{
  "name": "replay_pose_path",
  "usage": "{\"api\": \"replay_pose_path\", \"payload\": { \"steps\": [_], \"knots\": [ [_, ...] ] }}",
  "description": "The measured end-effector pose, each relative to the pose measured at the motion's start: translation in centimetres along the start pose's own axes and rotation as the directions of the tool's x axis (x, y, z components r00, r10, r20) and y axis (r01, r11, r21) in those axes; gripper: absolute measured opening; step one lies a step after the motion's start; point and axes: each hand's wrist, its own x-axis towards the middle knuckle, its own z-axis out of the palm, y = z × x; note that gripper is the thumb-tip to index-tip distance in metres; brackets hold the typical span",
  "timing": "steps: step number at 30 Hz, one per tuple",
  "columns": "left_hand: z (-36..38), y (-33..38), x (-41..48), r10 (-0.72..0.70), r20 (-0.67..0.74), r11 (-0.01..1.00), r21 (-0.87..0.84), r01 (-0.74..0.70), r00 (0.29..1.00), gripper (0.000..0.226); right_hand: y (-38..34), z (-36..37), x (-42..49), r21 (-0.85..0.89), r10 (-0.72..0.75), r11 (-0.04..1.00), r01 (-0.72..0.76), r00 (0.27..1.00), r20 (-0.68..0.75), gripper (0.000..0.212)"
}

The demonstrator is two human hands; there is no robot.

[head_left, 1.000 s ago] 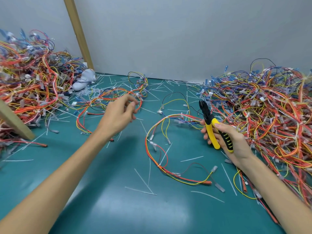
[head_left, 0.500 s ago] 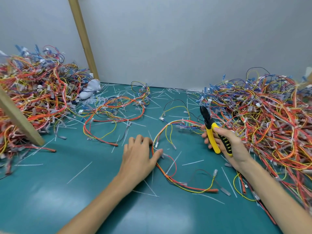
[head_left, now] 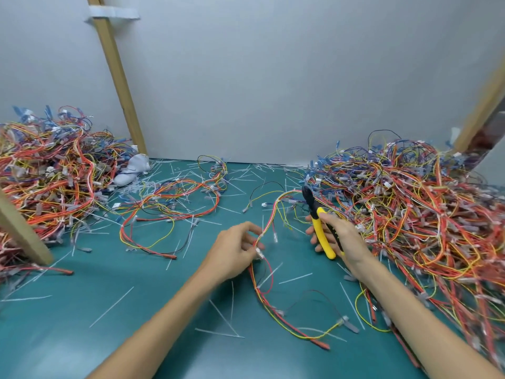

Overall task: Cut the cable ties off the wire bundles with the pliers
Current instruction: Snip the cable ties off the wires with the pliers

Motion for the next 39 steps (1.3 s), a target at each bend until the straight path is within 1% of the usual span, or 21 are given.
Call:
{"api": "replay_pose_path", "payload": {
  "steps": [3,5,7,9,12,14,16,19,20,21,22,24,25,27,30,31,33,36,37,39],
  "knots": [
    [-0.6,0.0,0.1,0.017,0.083,0.980,-0.199,-0.001,0.996,0.028,-0.8,0.0,1.3,0.041,0.091,0.995,-0.089,0.995,-0.046,0.040],
    [-0.9,-0.2,0.1,0.042,0.183,0.952,-0.306,0.017,0.982,0.027,-1.3,0.2,2.4,0.004,0.102,0.995,-0.103,0.991,-0.092,0.039],
    [-1.1,-0.3,0.0,0.035,0.265,0.943,-0.329,0.057,0.964,0.027,-1.8,0.7,3.7,-0.073,0.087,0.993,-0.097,0.987,-0.136,0.035],
    [-1.3,-0.4,0.2,0.018,0.337,0.947,-0.306,0.092,0.941,0.025,-2.0,1.5,4.8,-0.178,0.057,0.980,-0.085,0.986,-0.156,0.030],
    [-1.0,-0.4,0.1,0.036,0.421,0.948,-0.301,0.102,0.906,0.022,-2.2,3.0,6.2,-0.293,0.014,0.954,-0.065,0.985,-0.170,0.026],
    [-0.6,-0.5,0.1,0.057,0.405,0.935,-0.343,0.093,0.913,0.022,-2.2,3.8,6.9,-0.335,0.003,0.940,-0.060,0.986,-0.168,0.028],
    [-0.1,-0.6,0.3,0.079,0.335,0.917,-0.394,0.063,0.939,0.022,-2.1,4.5,7.5,-0.352,-0.003,0.934,-0.057,0.986,-0.167,0.029],
    [0.5,-0.9,0.8,0.048,0.244,0.914,-0.402,0.056,0.969,0.020,-2.3,4.9,8.0,-0.356,-0.010,0.933,-0.047,0.988,-0.157,0.030],
    [0.6,-1.0,0.9,0.026,0.247,0.915,-0.395,0.077,0.969,0.020,-2.4,5.0,8.0,-0.384,-0.024,0.923,-0.032,0.990,-0.140,0.030],
    [0.6,-1.1,1.1,0.005,0.270,0.913,-0.393,0.106,0.963,0.021,-2.6,5.0,8.0,-0.452,-0.060,0.892,0.000,0.991,-0.119,0.029],
    [0.6,-1.2,1.2,-0.012,0.302,0.905,-0.402,0.138,0.953,0.021,-2.8,4.8,7.9,-0.555,-0.122,0.830,0.051,0.988,-0.093,0.030],
    [0.5,-1.5,1.4,-0.038,0.340,0.870,-0.451,0.198,0.940,0.020,-3.2,4.0,7.3,-0.747,-0.272,0.646,0.158,0.962,-0.032,0.032],
    [0.5,-1.6,1.5,-0.049,0.341,0.849,-0.481,0.219,0.939,0.019,-3.5,3.5,6.7,-0.791,-0.331,0.578,0.200,0.944,-0.003,0.032],
    [0.7,-1.7,1.8,-0.070,0.316,0.806,-0.541,0.240,0.946,0.016,-3.8,2.4,5.3,-0.823,-0.432,0.494,0.281,0.901,0.048,0.033],
    [1.1,-1.9,1.9,-0.077,0.270,0.792,-0.568,0.224,0.960,0.016,-2.9,0.9,2.6,-0.852,-0.536,0.385,0.354,0.837,0.106,0.046],
    [1.1,-2.0,1.9,-0.074,0.263,0.800,-0.561,0.215,0.962,0.017,-2.2,0.5,1.7,-0.856,-0.561,0.365,0.368,0.820,0.113,0.046],
    [1.0,-2.3,1.9,-0.065,0.264,0.834,-0.515,0.197,0.962,0.019,-0.8,-0.2,0.5,-0.854,-0.583,0.362,0.374,0.805,0.106,0.044],
    [1.0,-2.7,1.7,-0.015,0.256,0.920,-0.374,0.113,0.967,0.021,0.5,-0.4,-0.4,-0.876,-0.586,0.330,0.352,0.804,0.102,0.045],
    [1.1,-2.8,1.5,0.014,0.245,0.934,-0.349,0.075,0.969,0.021,0.7,-0.3,-0.6,-0.880,-0.583,0.330,0.343,0.807,0.096,0.046],
    [1.2,-2.8,1.3,0.061,0.207,0.941,-0.337,0.013,0.977,0.020,0.9,0.0,-0.8,-0.866,-0.583,0.382,0.321,0.811,0.044,0.050]
  ]
}}
